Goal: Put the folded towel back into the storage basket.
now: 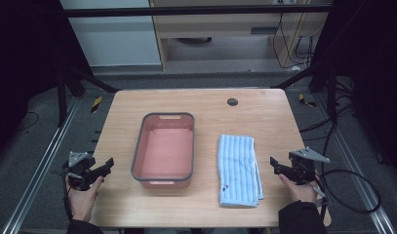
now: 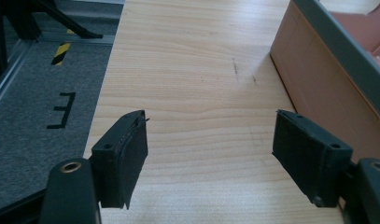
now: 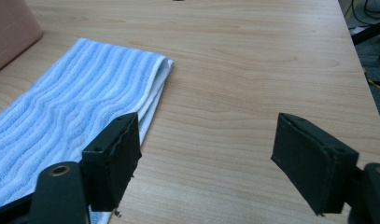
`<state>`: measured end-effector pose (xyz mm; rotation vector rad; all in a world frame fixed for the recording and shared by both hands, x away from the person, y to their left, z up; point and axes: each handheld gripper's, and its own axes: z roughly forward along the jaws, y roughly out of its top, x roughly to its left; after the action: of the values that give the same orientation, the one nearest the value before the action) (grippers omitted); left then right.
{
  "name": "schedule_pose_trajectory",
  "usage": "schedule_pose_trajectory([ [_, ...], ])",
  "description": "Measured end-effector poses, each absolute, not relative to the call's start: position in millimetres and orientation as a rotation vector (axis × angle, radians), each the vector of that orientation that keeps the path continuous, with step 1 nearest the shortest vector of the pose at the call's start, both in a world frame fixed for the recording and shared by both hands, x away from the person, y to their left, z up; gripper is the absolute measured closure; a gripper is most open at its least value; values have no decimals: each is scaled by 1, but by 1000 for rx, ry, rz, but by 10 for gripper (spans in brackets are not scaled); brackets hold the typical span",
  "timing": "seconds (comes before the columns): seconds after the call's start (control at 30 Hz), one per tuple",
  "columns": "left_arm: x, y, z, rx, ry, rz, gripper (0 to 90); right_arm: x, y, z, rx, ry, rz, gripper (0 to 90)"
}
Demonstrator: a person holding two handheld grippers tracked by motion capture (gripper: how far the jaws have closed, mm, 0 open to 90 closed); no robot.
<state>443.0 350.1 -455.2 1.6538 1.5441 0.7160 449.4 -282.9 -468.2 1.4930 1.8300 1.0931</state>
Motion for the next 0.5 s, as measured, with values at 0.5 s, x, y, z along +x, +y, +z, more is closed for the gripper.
schedule_pose_trajectory([
  [0.5,427,333,-427,1610,1421,765,337,447,-278,-450,1429,1865,1139,362],
])
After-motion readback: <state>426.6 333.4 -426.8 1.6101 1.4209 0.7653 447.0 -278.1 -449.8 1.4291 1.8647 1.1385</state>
